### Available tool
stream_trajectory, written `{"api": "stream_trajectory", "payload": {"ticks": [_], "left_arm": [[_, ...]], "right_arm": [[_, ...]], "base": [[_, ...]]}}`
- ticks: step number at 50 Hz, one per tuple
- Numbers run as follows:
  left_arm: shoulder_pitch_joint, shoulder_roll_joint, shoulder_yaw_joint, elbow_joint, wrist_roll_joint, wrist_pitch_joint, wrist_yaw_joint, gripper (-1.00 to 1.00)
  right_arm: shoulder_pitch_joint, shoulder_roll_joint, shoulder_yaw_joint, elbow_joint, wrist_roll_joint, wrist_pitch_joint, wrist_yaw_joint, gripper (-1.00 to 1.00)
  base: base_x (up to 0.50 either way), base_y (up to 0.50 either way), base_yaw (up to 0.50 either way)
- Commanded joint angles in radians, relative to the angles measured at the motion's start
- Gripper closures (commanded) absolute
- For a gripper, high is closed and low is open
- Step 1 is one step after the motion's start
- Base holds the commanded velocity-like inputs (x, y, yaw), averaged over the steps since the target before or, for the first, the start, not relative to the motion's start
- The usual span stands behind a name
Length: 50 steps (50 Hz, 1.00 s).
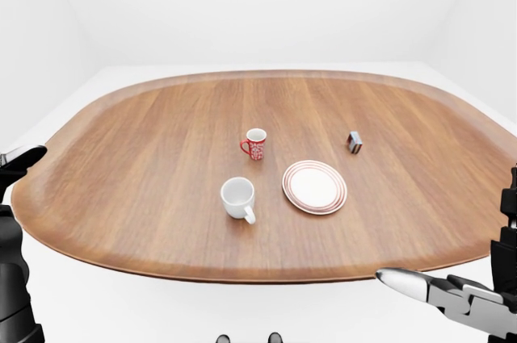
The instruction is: Put the white mug on the plate.
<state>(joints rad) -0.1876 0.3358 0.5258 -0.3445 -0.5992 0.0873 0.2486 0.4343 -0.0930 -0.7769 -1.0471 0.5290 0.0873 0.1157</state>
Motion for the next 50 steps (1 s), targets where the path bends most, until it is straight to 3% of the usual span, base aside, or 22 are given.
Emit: {"api": "stream_trajectory", "payload": {"ticks": [1,3,4,10,14,20,21,27,31,33,41,46,50], "left_arm": [[0.003,-0.007,-0.008,0.004,0.008,0.000,-0.003,-1.00],[0.003,-0.007,-0.009,0.002,0.009,0.000,-0.003,-1.00],[0.002,-0.007,-0.009,0.002,0.009,0.000,-0.004,-1.00],[0.002,-0.008,-0.009,0.004,0.010,0.000,-0.005,-1.00],[0.004,-0.009,-0.009,0.002,0.010,0.000,-0.005,-1.00],[0.005,-0.010,-0.008,-0.004,0.009,0.000,-0.005,-1.00],[0.005,-0.010,-0.007,-0.003,0.009,0.000,-0.005,-1.00],[0.005,-0.010,-0.008,-0.003,0.010,0.000,-0.005,-1.00],[0.005,-0.010,-0.007,-0.004,0.009,0.000,-0.005,-1.00],[0.006,-0.011,-0.008,-0.005,0.009,0.000,-0.004,-1.00],[0.006,-0.013,-0.009,-0.009,0.011,0.000,-0.004,-1.00],[0.006,-0.014,-0.011,-0.010,0.014,0.000,-0.004,-1.00],[0.007,-0.017,-0.014,-0.010,0.019,0.000,-0.008,-1.00]], "right_arm": [[-0.063,0.113,-0.010,0.000,-0.109,0.000,0.124,-1.00],[-0.074,0.115,-0.017,0.000,-0.113,0.000,0.132,-1.00],[-0.066,0.081,-0.015,0.000,-0.086,0.000,0.099,-1.00],[-0.081,0.132,-0.019,0.000,-0.128,0.000,0.148,-1.00],[-0.031,0.020,0.000,0.000,-0.033,0.000,0.030,-1.00],[-0.004,-0.008,0.018,0.000,-0.014,0.000,-0.008,-1.00],[-0.004,0.031,0.028,0.000,-0.047,0.000,0.024,-1.00],[-0.004,-0.010,0.020,0.000,-0.014,0.000,-0.011,-1.00],[-0.005,-0.005,0.025,0.000,-0.041,0.000,-0.007,-1.00],[-0.021,0.042,0.041,0.000,-0.080,0.000,0.038,-1.00],[-0.042,0.034,0.050,0.000,-0.091,0.000,0.041,-1.00],[-0.053,-0.050,0.112,0.000,-0.107,0.000,-0.011,-1.00],[-0.191,-0.230,0.241,0.000,-0.139,0.000,-0.102,-1.00]], "base": [[0.31,0.00,0.00],[0.32,0.00,0.00],[0.32,0.00,0.00],[0.32,0.00,0.00],[0.32,0.00,0.00],[0.32,0.00,0.00],[0.32,0.00,0.00],[0.32,0.00,0.00],[0.32,0.00,0.00],[0.00,0.00,0.00],[0.00,0.00,0.00],[0.00,0.00,0.00],[0.00,0.00,0.00]]}}
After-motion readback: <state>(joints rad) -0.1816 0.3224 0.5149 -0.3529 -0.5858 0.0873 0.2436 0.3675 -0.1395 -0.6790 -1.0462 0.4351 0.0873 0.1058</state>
